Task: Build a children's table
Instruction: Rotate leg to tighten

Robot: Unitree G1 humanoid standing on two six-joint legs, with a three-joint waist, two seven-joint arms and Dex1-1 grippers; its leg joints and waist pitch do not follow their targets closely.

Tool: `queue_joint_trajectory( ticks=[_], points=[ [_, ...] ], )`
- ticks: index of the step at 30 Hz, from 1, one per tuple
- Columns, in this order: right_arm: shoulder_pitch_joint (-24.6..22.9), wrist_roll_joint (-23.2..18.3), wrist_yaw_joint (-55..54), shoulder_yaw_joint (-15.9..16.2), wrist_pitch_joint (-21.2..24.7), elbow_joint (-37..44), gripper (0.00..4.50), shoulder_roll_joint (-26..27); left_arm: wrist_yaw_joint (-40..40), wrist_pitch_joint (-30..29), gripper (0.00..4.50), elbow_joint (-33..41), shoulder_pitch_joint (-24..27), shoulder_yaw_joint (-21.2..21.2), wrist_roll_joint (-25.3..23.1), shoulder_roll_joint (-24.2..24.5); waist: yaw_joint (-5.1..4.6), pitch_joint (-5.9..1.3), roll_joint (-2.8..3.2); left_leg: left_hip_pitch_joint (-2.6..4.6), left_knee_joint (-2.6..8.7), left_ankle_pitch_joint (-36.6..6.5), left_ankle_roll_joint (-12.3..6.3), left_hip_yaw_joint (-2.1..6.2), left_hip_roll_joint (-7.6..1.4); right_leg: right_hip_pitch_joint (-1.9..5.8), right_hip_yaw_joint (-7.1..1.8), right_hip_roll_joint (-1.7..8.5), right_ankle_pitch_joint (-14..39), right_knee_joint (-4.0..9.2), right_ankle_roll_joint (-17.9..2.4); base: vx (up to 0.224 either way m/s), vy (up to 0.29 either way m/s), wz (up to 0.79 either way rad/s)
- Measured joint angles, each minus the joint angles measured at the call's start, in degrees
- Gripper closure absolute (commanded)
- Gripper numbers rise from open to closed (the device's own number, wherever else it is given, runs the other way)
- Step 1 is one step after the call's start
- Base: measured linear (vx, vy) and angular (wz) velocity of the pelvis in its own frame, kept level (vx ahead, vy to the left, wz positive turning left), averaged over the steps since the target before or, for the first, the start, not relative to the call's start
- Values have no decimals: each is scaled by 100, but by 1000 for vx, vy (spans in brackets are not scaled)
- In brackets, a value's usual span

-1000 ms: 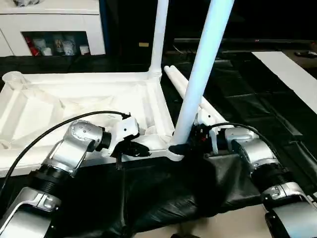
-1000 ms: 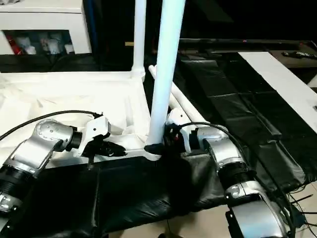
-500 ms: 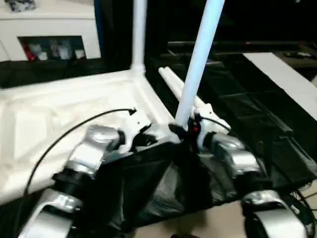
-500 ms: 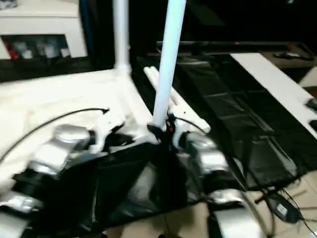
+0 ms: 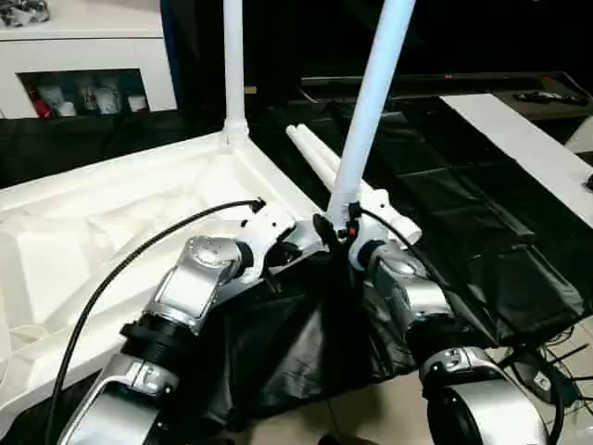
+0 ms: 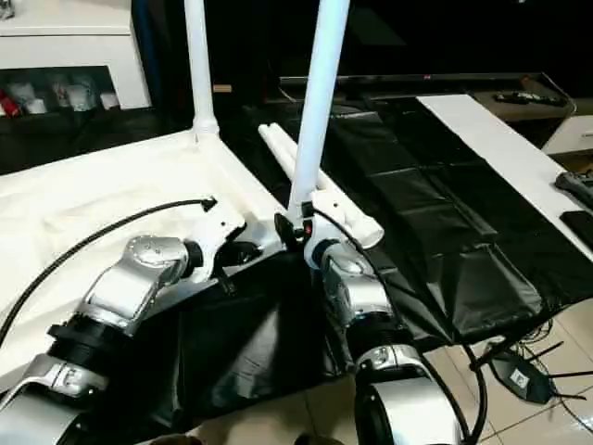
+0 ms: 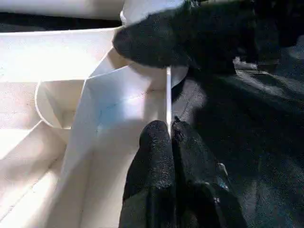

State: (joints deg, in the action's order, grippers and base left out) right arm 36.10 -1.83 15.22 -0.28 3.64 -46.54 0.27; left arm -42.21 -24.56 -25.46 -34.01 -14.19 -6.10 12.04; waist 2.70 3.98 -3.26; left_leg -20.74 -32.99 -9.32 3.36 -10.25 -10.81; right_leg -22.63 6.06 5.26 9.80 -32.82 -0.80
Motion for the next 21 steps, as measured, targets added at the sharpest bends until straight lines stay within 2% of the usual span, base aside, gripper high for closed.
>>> queue_joint_trajectory(
  ticks=[3, 5, 10, 11, 14, 17, 19, 21],
  points=[
    [-391, 71, -26, 93, 271, 679, 68, -125, 101, 189, 450, -186, -76, 8, -7, -31, 27, 1, 1, -28, 0, 0, 0, 0, 1, -23, -7, -1, 0, -1, 0, 0, 0, 0],
    [-534, 146, -27, 114, 406, 936, 68, -158, 152, 256, 450, -256, -109, 14, -16, -61, 31, 1, 1, -28, -1, 0, 0, -1, 5, -28, -15, -2, -1, -11, -1, 0, 0, 0],
    [-1071, 174, -6, 201, 1014, 2165, 68, -210, 334, 465, 450, -451, -188, 56, -25, -160, 70, 0, 1, -31, 4, 1, 0, -2, 4, -36, -22, -4, -28, -24, 0, 0, 0, 0],
    [-1132, 172, 11, 208, 1089, 2305, 66, -210, 376, 482, 423, -458, -188, 76, -18, -176, 71, 0, 1, -31, 5, 1, 0, -2, 4, -37, -22, -4, -35, -27, -2, 0, 0, 0],
    [-1225, 119, 92, 310, 1281, 2634, 65, -194, 437, 458, 397, -425, -175, 335, 152, -187, 66, 6, 9, -44, 5, 1, 2, -3, 4, -53, -26, -5, -108, -26, 0, 0, 0, 0],
    [-1249, 37, 159, 424, 1475, 2761, 65, -199, 572, 399, 375, -6, -173, 647, 340, -79, 66, 6, 13, -38, 19, 1, 4, -3, -12, -56, -26, -20, -131, -36, -29, 17, -7, 0],
    [-1272, 30, 242, 498, 1722, 2865, 65, -201, 753, 287, 355, 326, -172, 905, 420, 138, 62, 7, 29, -36, 40, -3, 11, -3, -16, -64, -27, -30, -125, -33, -35, 53, -20, -1],
    [-1358, 35, 328, 546, 1907, 2884, 65, -228, 908, 160, 355, 601, -172, 1242, 428, 405, 67, 6, 41, -36, 45, -16, 32, 0, -23, -67, -28, -40, -106, -35, -41, 0, 0, 0]
  ],
)
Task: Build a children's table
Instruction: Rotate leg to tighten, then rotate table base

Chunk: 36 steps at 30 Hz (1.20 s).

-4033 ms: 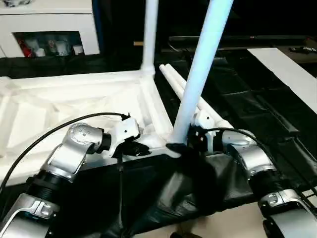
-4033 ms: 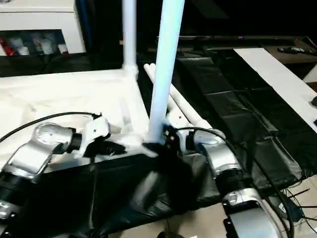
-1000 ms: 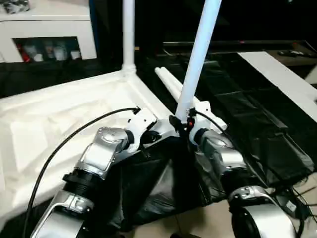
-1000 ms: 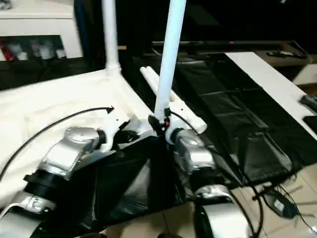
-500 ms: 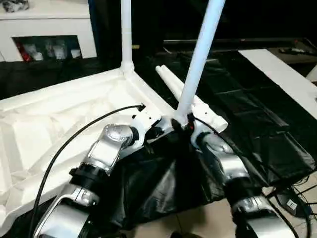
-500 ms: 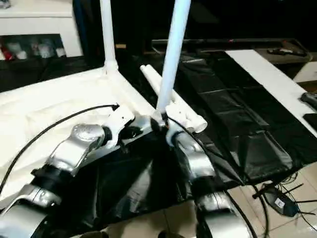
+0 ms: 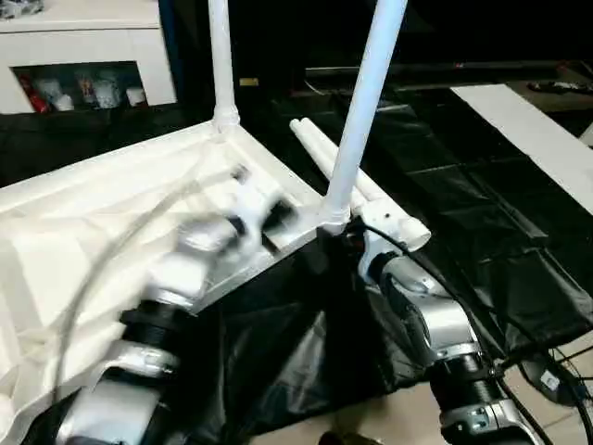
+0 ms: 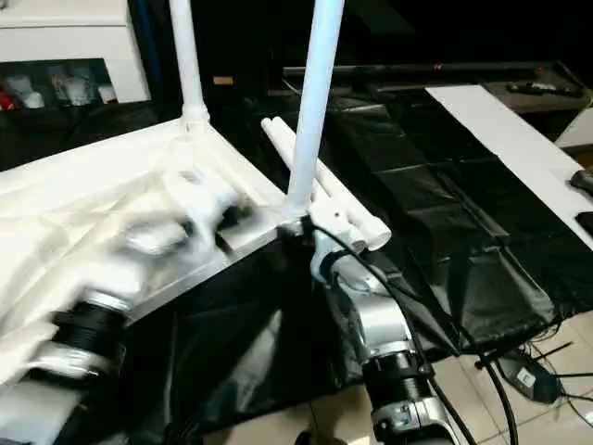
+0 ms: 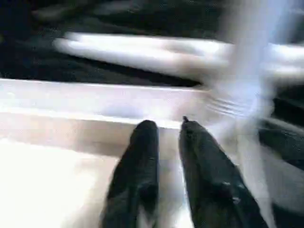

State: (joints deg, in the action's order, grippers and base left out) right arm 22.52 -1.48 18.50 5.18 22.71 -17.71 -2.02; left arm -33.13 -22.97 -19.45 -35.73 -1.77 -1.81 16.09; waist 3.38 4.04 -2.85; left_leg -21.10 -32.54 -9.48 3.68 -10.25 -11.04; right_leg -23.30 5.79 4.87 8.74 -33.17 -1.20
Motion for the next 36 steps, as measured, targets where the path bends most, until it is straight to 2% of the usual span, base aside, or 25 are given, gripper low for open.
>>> queue_joint_trajectory(
  ticks=[5, 7, 8, 10, 13, 16, 18, 20, 22, 25, 28, 31, 33, 36],
  points=[
    [42, 11, 214, 138, 97, -170, 65, -72, 423, -573, 355, 510, 75, 714, -102, 669, -7, 16, 51, -1, -1, -9, 12, -2, 1, -4, -7, -2, 7, -1, -8, 0, 0, 0],
    [69, -16, 323, 150, 185, -298, 65, -83, 610, -739, 355, 626, 307, 875, -364, 1097, -11, -2, 85, 6, -1, -10, 12, -3, 1, -2, -11, -3, 7, -2, -7, 0, 0, 0],
    [96, -33, 374, 156, 204, -373, 84, -80, 690, -817, 353, 677, 496, 943, -484, 1312, -22, -3, 92, 9, -1, -9, 13, -3, 2, -2, -15, -3, 7, -6, -7, 0, 0, 0],
    [179, -67, 445, 148, 214, -555, 102, -98, 917, -970, 384, 649, 874, 1124, -731, 1658, -8, -2, 92, 11, -6, -7, 16, 3, -1, -2, -17, -10, 8, -13, -6, 0, 0, 0],
    [320, -66, 482, 157, 213, -734, 106, -92, 1087, -1173, 391, 560, 1292, 1244, -948, 1946, 46, -5, 89, 11, -13, -7, 17, 6, 0, 4, -22, -10, 8, -22, -6, 0, 0, 0],
    [472, -63, 511, 183, 197, -953, 143, -13, 1105, -1317, 423, 565, 1523, 1256, -1059, 2036, 157, -5, 88, 12, -14, -7, 17, 6, 2, 15, -34, -10, 8, -25, -5, 0, 0, 0],
    [546, -62, 542, 232, 164, -1098, 146, 73, 988, -1439, 429, 565, 1610, 1175, -1036, 2117, 200, -6, 86, 13, -14, -7, 17, 8, 2, 23, -36, -10, 15, -26, 7, 0, 0, 0],
    [717, -48, 545, 266, 95, -1368, 177, 112, 683, -1542, 441, 557, 1722, 967, -967, 2206, 206, -7, 87, 16, -15, -7, 17, 7, 5, 29, -44, -9, 15, -29, 7, 0, 0, 0],
    [849, -16, 541, 266, 30, -1586, 187, 134, 389, -1605, 450, 558, 1808, 705, -854, 2173, 208, -9, 83, 17, -18, -7, 17, 9, 5, 31, -44, -9, 15, -30, 8, 0, 0, 0],
    [1211, 1, 539, 265, -221, -2236, 221, 271, -254, -1759, 450, 777, 1951, 288, -824, 2514, 140, -14, 79, 41, -19, -6, 19, 11, 5, 31, -44, -9, 14, -50, 10, 0, 0, 0],
    [1503, 7, 489, 219, -469, -2815, 243, 342, -921, -1921, 450, 1146, 2120, 67, -705, 2770, 109, -15, 87, 83, -19, -6, 22, 24, 12, 39, -39, -4, 17, -63, 14, 0, 0, 0],
    [1737, 4, 447, 124, -672, -3290, 276, 384, -1689, -2029, 450, 1671, 2397, -84, -324, 3116, 89, -20, 75, 98, -19, -8, 24, 24, 12, 40, -40, -4, 17, -76, 14, 0, 0, 0],
    [1945, 16, 425, 90, -819, -3666, 287, 399, -2354, -2135, 450, 2107, 2596, -204, 154, 3344, 89, -29, 60, 103, -21, -8, 25, 25, 14, 36, -40, -1, 18, -79, 13, 0, 0, 0],
    [2129, 115, 367, 91, -971, -4004, 312, 473, -2791, -2350, 450, 2556, 2624, -405, 626, 3199, 82, -35, 38, 103, -28, -8, 25, 24, 15, 36, -42, -1, 17, -83, 12, 0, 0, 0]
  ],
)
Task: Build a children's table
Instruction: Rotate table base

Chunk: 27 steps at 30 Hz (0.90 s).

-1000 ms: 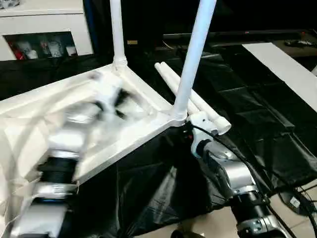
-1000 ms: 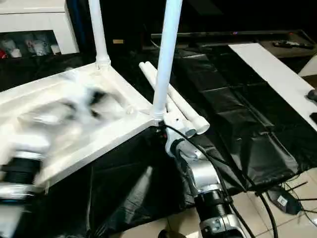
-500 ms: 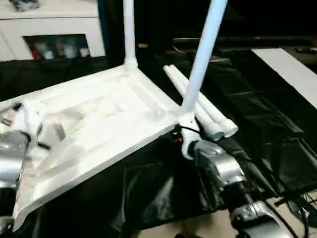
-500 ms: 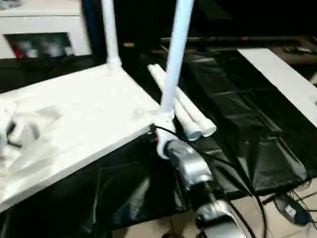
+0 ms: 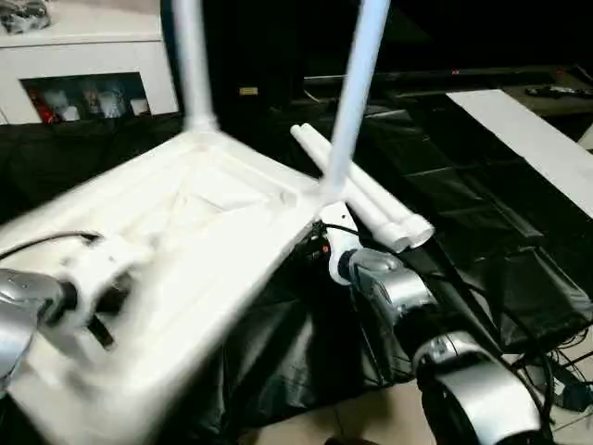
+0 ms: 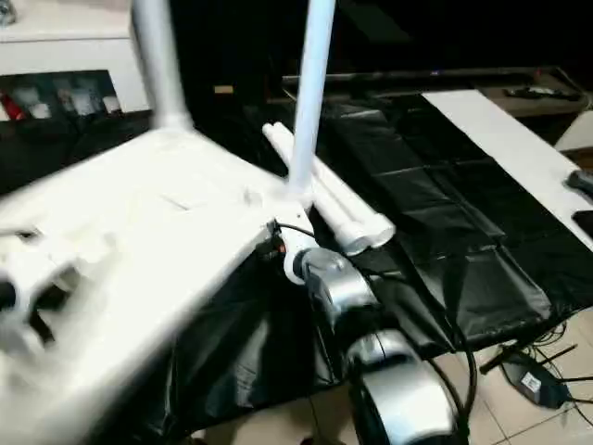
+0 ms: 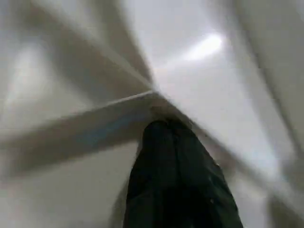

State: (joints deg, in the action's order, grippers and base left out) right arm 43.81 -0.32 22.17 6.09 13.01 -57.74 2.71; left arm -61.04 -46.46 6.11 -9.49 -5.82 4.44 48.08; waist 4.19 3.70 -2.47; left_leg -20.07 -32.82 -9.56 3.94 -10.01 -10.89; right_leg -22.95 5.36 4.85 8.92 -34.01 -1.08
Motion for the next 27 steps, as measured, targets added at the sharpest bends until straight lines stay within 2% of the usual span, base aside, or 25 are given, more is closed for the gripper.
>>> queue_joint_trajectory(
  ticks=[5, 6, 8, 10, 11, 12, 14, 16, 18, 23, 25, 26, 27],
  points=[
    [176, 13, 18, 7, -217, -331, 348, 236, -31, -213, 450, 163, -258, -318, 169, -629, -100, -2, -54, -3, -2, 0, 1, 0, -4, -11, 2, -1, -1, -13, -1, 0, 0, 0],
    [196, 13, 21, 6, -259, -369, 370, 246, 21, -210, 450, 121, -320, -360, 143, -763, -102, -3, -56, -3, -2, 1, 3, 1, -4, -12, 3, -1, -1, -13, -1, 0, 0, 0],
    [211, 22, 11, 2, -324, -413, 373, 245, 147, -106, 450, -91, -472, -419, 46, -996, -92, -3, -57, -3, -2, 2, 3, 1, -3, -12, 3, -1, -1, -13, -1, 0, 0, 0],
    [301, 48, -87, -82, -454, -558, 382, 147, 779, 471, 450, -1026, -1012, -455, -322, -1553, -20, -3, -58, -8, -2, 2, 3, 2, -1, -6, 2, -1, -1, -14, -1, 0, 0, 0],
    [378, 55, -84, -95, -485, -569, 382, 155, 1151, 661, 450, -1300, -1189, -441, -513, -1673, -22, -4, -69, -12, 1, 2, 3, -1, -6, -7, 1, -3, -1, -16, 0, 0, 0, 0],
    [423, 56, -58, -94, -553, -556, 413, 221, 1645, 925, 450, -1800, -1452, -442, -748, -1758, -35, -9, -79, -5, 6, 2, 3, 5, -8, -6, 5, -8, -1, -15, 0, 0, 0, 0],
    [400, 47, -27, -51, -628, -518, 418, 346, 2369, 1426, 450, -2584, -1862, -442, -1104, -1798, -73, -7, -77, -14, 6, 2, 4, 32, -9, -12, 20, -19, 0, -4, 0, 0, 0, 0],
    [345, 46, -17, 5, -660, -522, 418, 401, 2787, 1726, 450, -2862, -2046, -400, -1272, -1745, -89, -6, -75, -16, 4, 5, 9, 42, -8, -17, 20, -22, 0, -1, 0, 0, 0, 0],
    [321, 2, -68, -56, -692, -506, 418, 365, 3109, 2049, 450, -3167, -2222, -421, -1275, -1741, -63, -3, -70, -22, -4, 5, 9, 41, -8, -18, 15, -22, -1, -1, 0, 0, 0, 0],
    [231, -114, -182, -251, -701, -76, 418, 152, 3193, 2110, 450, -3174, -2222, -388, -1171, -1817, 25, 3, -50, -55, -31, 6, 11, 30, -9, -21, -5, -21, -28, -14, -45, 0, 0, 0],
    [-26, -189, -156, -343, -629, 476, 418, 8, 2955, 1801, 450, -2642, -2045, -167, -950, -1929, 85, 3, -39, -65, -32, 6, 11, 28, -12, -23, -6, -22, -20, -9, -42, 0, 0, 0],
    [-165, -230, -143, -368, -589, 728, 400, -84, 2834, 1677, 450, -2369, -1930, -91, -843, -1961, 101, 3, -27, -73, -34, 5, 10, 28, -12, -23, -6, -21, -10, -9, -43, 0, 0, 0],
    [-273, -242, -99, -406, -524, 937, 400, -190, 2720, 1619, 450, -2209, -1871, -26, -755, -2026, 114, 0, -18, -88, -34, 5, 9, 26, -12, -28, -7, -21, -5, -7, -44, 0, 0, 0]
  ],
)
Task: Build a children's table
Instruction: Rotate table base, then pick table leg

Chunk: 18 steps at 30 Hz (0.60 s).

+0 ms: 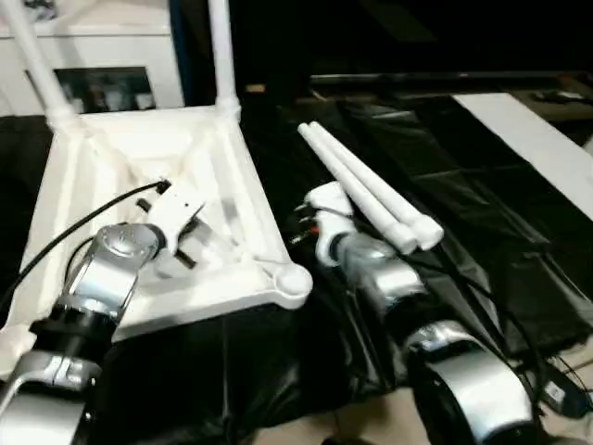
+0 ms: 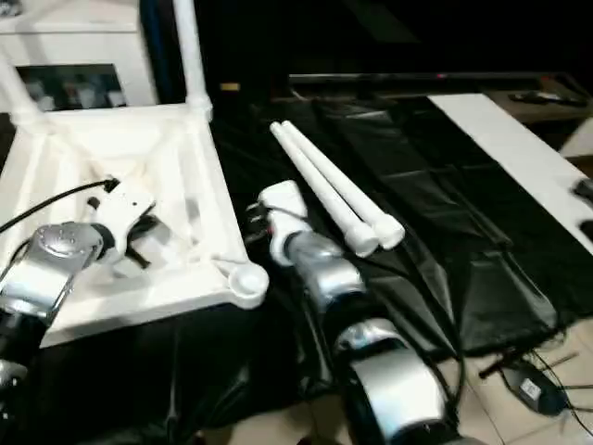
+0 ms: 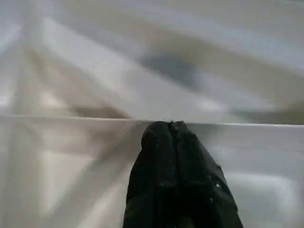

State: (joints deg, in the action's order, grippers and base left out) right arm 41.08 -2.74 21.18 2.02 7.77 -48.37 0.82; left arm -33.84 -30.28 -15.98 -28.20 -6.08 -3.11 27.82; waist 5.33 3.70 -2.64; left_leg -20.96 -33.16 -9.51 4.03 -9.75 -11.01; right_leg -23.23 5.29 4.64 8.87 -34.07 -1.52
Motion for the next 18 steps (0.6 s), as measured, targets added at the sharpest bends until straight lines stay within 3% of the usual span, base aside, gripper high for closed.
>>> queue_joint_trajectory(
  ticks=[3, 7, 13, 17, 18],
  points=[
    [-187, -7, 136, -103, 210, 603, 379, -323, -236, -31, 450, 414, 176, 187, 265, -159, -5, 8, 25, -14, 0, 0, -2, -5, -4, -8, -5, 0, 10, -3, -2, 0, 0, 0],
    [-210, 25, 129, -116, 571, 936, 339, -599, -314, 50, 407, 853, 224, 251, 683, -209, -38, 11, 36, -3, -1, 1, 1, -2, -11, -6, -4, -8, 8, -11, 0, 0, 0, 0],
    [99, 82, 188, -221, 1548, 922, 290, -1278, -920, -77, 358, 1757, 545, 113, 1375, -21, -37, 24, 96, 2, -1, 1, 1, 1, -13, -5, -5, -11, 6, -23, 7, 0, 0, 0],
    [391, 89, 307, -225, 1801, 744, 262, -1445, -1153, -259, 327, 2071, 576, 43, 1463, -175, -40, 23, 98, 4, -1, 5, 7, 1, -17, -5, -5, -13, 15, -33, 22, 0, 0, 0],
    [420, 59, 332, -239, 1808, 672, 237, -1446, -1181, -320, 312, 2128, 576, 37, 1462, -226, -40, 23, 98, 4, -1, 6, 10, 1, -19, -5, -4, -14, 15, -33, 23, 0, 0, 0]
  ],
)
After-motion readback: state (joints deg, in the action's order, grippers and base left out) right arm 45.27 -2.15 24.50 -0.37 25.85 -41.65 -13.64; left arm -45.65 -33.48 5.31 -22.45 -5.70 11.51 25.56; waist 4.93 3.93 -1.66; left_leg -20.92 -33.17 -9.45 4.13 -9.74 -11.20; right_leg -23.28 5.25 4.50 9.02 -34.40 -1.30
